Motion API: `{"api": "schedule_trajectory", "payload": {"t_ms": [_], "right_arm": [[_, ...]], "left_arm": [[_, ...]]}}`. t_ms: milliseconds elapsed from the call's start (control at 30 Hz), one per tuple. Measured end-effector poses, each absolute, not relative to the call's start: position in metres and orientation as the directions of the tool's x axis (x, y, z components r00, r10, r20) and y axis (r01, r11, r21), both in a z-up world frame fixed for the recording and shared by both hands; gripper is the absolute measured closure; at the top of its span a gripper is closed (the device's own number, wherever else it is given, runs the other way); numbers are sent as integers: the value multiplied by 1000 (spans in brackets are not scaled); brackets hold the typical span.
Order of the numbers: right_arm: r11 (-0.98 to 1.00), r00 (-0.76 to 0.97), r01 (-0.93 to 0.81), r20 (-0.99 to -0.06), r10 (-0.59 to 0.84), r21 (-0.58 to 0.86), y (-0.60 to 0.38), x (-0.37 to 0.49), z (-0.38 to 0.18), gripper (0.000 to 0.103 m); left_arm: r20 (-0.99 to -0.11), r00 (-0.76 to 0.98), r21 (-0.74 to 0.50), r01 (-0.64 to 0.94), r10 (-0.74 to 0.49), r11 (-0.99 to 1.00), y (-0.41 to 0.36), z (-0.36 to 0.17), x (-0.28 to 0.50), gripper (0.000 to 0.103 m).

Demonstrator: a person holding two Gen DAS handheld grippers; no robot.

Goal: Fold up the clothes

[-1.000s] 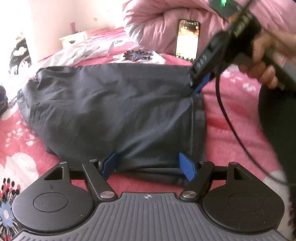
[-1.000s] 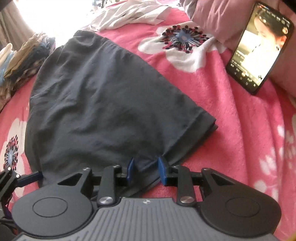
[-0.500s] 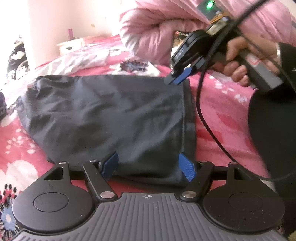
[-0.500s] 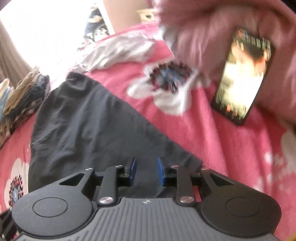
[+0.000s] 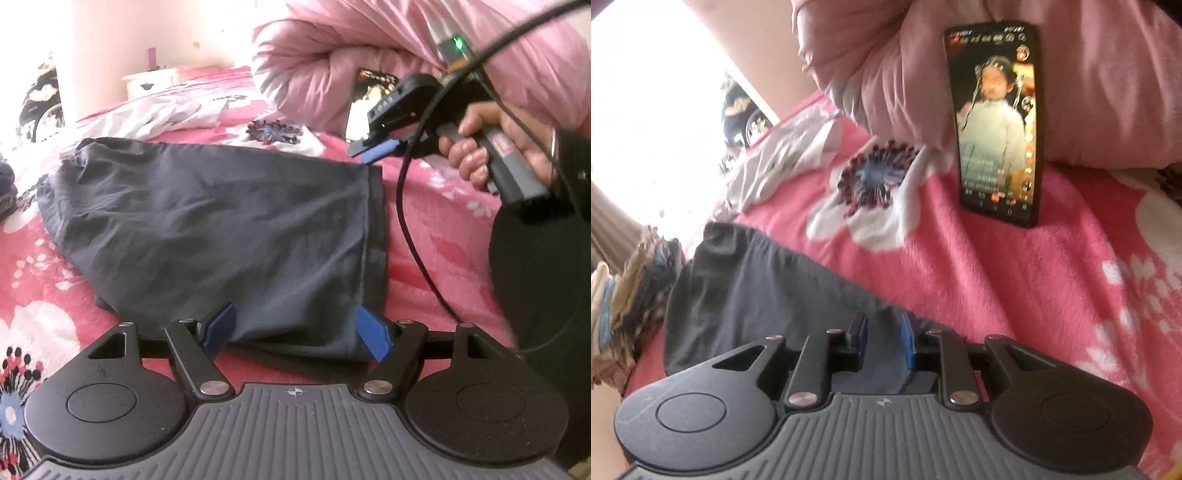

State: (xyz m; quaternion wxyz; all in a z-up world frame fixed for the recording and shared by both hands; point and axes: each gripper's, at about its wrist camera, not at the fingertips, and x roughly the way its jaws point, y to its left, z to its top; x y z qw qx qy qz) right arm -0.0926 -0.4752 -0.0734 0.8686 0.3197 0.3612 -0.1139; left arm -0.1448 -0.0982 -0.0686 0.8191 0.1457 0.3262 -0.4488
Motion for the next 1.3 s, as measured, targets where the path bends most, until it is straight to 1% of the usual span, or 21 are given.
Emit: {"api": "schedule_trajectory", "payload": {"t_ms": [133,533,900,1300], "right_arm": [[776,713,430,-701,22,462,-474,-90,-74,79],[777,717,429,-696,17,460,-473,-92,-74,78],[776,716,425,-698,27,465,-472,-92,-75,76],[772,713,430,-701,27,468,-471,-92,-76,71]], "left_arm": [[-663,371,-88,824,-650,560,-95,-64,-143,30],[-668,343,-132,819,-660,559,-92,-60,-145,30],[-683,322,-149,818,-656,556,-92,-62,-146,30],[-697,307,-161,814,-648,559,-93,-64,-145,30]]}}
